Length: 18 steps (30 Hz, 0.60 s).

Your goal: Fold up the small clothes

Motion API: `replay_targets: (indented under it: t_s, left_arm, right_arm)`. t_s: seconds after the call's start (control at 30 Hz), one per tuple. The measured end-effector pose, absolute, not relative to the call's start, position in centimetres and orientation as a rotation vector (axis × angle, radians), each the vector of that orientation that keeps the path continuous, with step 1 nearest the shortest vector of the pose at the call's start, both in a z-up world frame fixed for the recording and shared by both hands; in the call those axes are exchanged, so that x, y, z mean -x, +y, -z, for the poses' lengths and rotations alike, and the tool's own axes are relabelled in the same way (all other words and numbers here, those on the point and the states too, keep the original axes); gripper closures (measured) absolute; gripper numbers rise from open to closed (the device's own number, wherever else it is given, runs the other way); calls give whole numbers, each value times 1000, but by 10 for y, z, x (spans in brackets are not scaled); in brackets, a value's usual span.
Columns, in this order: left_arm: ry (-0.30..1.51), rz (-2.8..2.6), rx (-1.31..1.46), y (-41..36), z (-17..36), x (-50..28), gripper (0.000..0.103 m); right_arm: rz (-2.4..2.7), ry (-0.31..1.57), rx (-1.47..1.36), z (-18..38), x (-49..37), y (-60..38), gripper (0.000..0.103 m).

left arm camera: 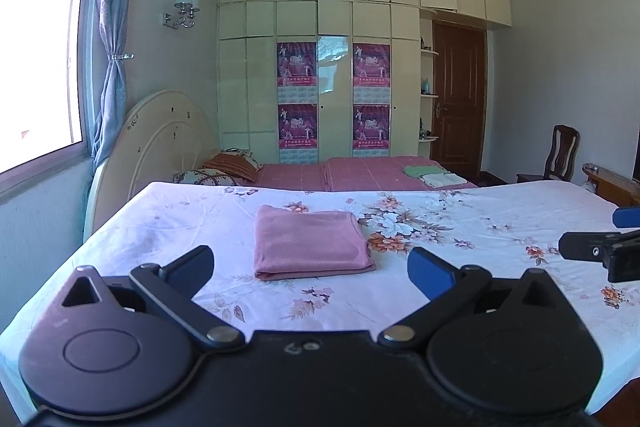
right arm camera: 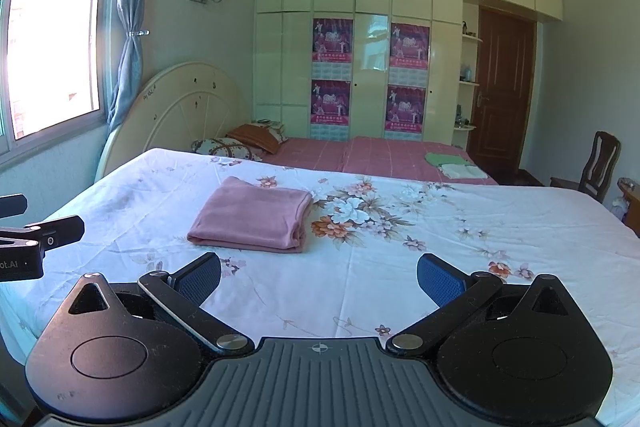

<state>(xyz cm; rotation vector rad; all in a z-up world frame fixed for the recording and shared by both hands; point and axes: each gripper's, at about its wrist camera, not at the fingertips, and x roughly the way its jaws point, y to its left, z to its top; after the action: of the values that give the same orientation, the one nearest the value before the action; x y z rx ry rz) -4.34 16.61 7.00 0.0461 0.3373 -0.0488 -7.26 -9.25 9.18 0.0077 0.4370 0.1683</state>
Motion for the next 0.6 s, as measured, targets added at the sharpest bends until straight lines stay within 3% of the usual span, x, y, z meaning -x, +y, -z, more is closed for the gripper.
replay_targets:
  t_s: [0.6]
  left_arm:
    - [319, 53, -52, 159, -69, 43, 0]
  right_arm:
    - [-175, 436, -4, -91, 71, -94, 0]
